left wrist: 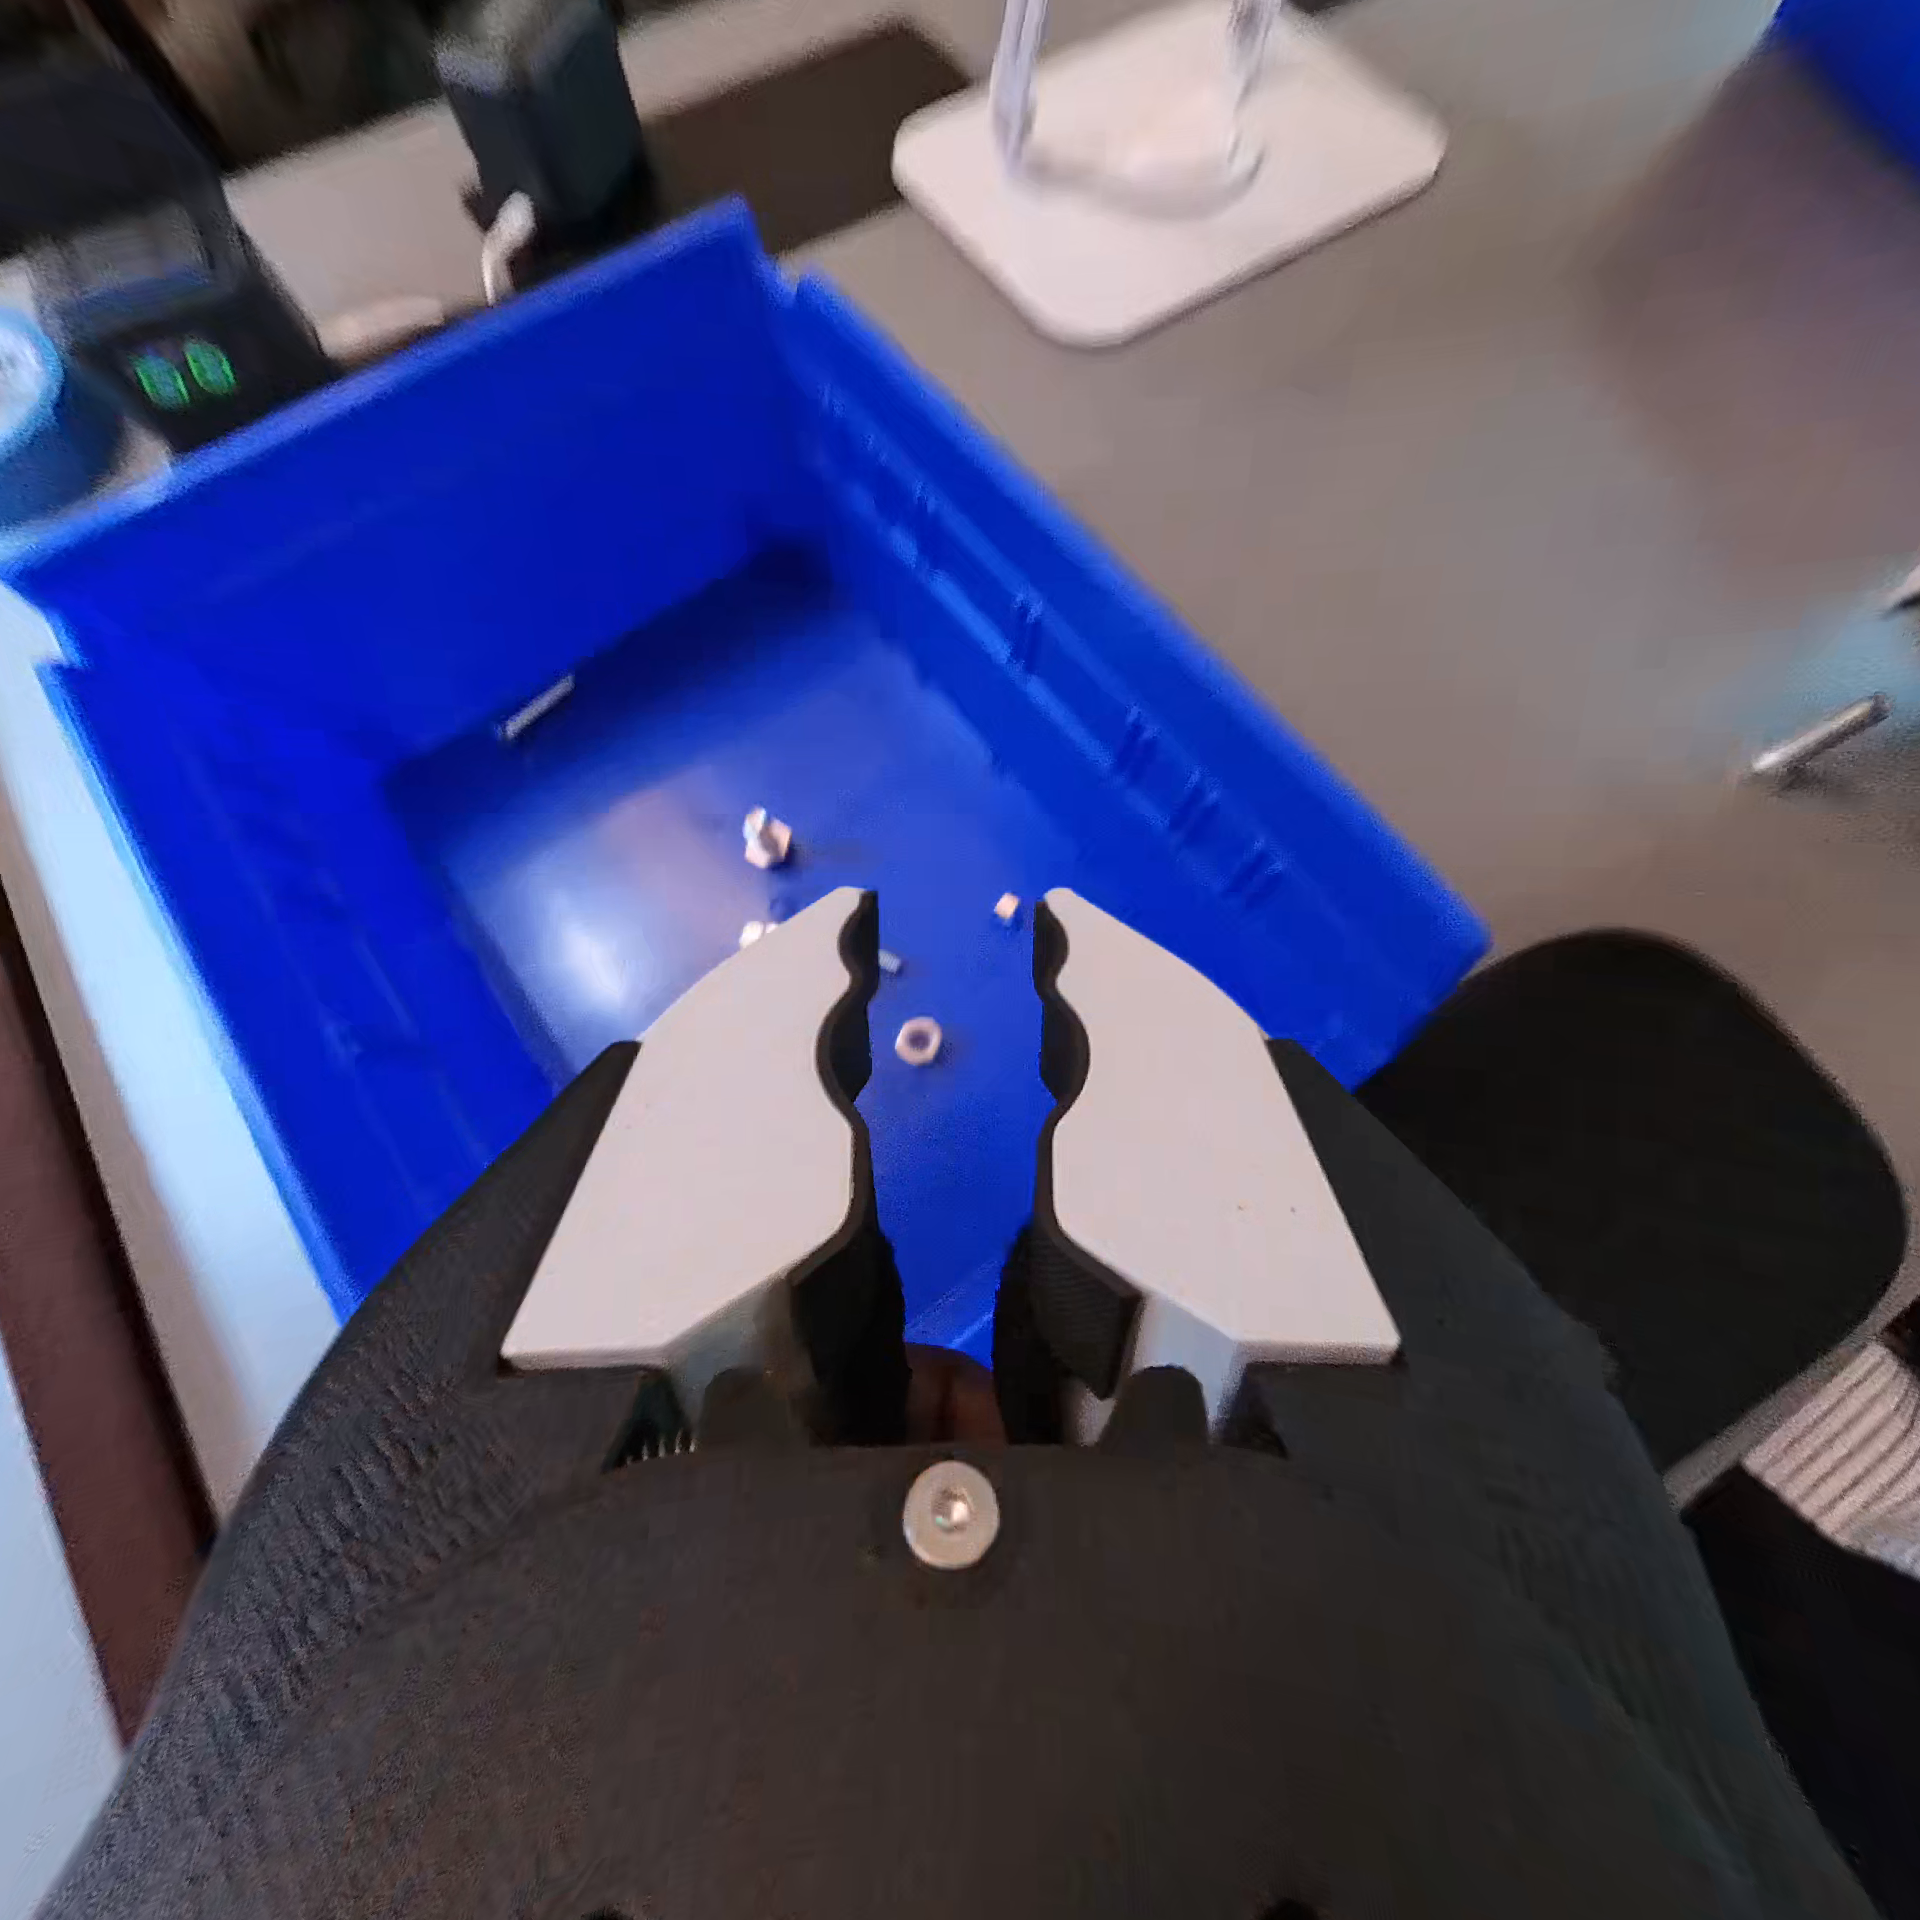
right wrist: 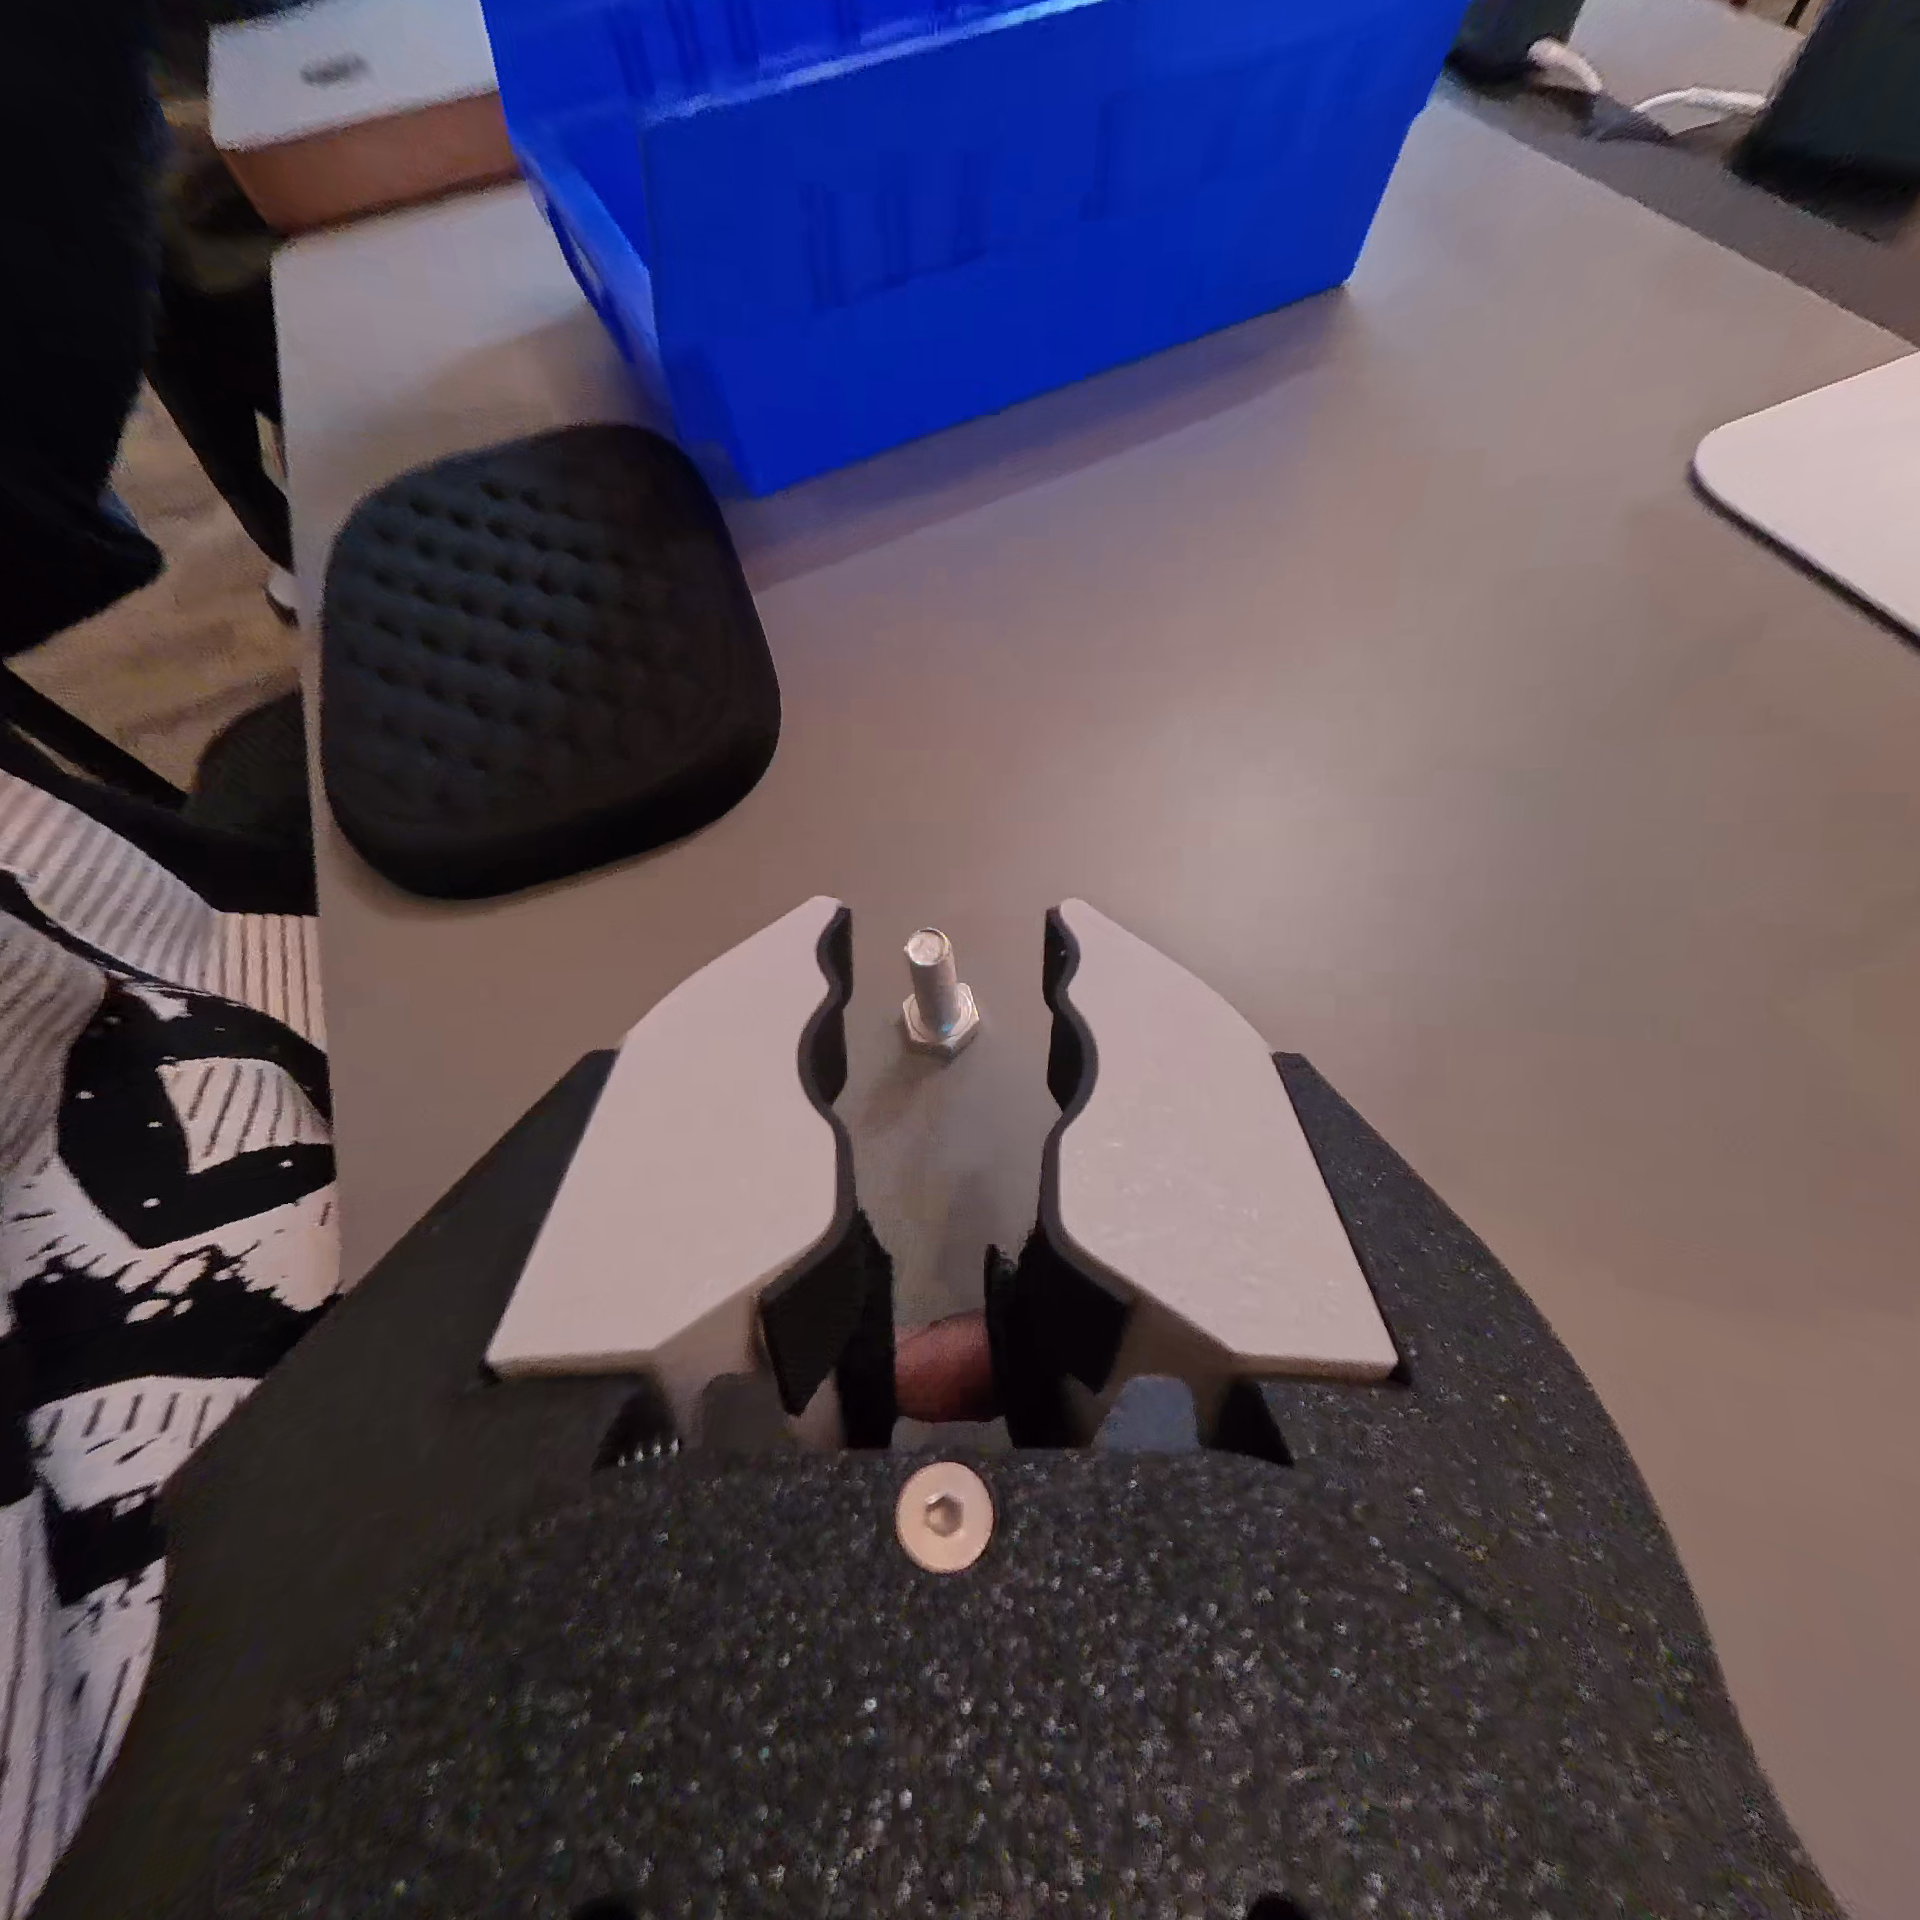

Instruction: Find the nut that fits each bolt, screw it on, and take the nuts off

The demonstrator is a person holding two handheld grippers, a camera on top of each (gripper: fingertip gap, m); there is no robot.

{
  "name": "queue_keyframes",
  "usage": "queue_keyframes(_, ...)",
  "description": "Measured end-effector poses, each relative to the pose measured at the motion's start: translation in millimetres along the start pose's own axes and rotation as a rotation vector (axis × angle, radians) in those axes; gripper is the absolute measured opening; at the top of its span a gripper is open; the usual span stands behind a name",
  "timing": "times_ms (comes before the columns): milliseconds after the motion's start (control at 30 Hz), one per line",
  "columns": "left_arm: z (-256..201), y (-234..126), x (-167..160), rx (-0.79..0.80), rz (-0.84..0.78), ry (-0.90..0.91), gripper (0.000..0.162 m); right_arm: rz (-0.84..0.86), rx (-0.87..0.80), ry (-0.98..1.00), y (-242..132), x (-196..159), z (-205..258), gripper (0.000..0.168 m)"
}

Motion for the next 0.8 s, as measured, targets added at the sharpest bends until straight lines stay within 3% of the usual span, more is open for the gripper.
queue_keyframes(300, 32, 35, -45, 0.053, 0.697, 0.029, 0.029, -0.122, -0.100, 0.096, -58, -21, -23, 0.041)
queue_keyframes(600, 48, 59, -61, 0.129, 0.877, -0.078, 0.041, -0.169, -0.167, 0.074, -73, -26, -25, 0.037)
queue_keyframes(700, 48, 58, -61, 0.147, 0.909, -0.081, 0.038, -0.190, -0.178, 0.082, -76, -27, -27, 0.036)
queue_keyframes(800, 47, 57, -64, 0.075, 0.929, -0.094, 0.025, -0.217, -0.184, 0.102, -79, -28, -29, 0.035)
Point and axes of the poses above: each gripper's, where its closed fingertips meet, y out along the fingers, x out of its top, z = x × y across the jaws, the point moved 9 cm from there along -y, back along the fingers, and after that the axes turned 2 degrees about -z, right-handed, at the moved point
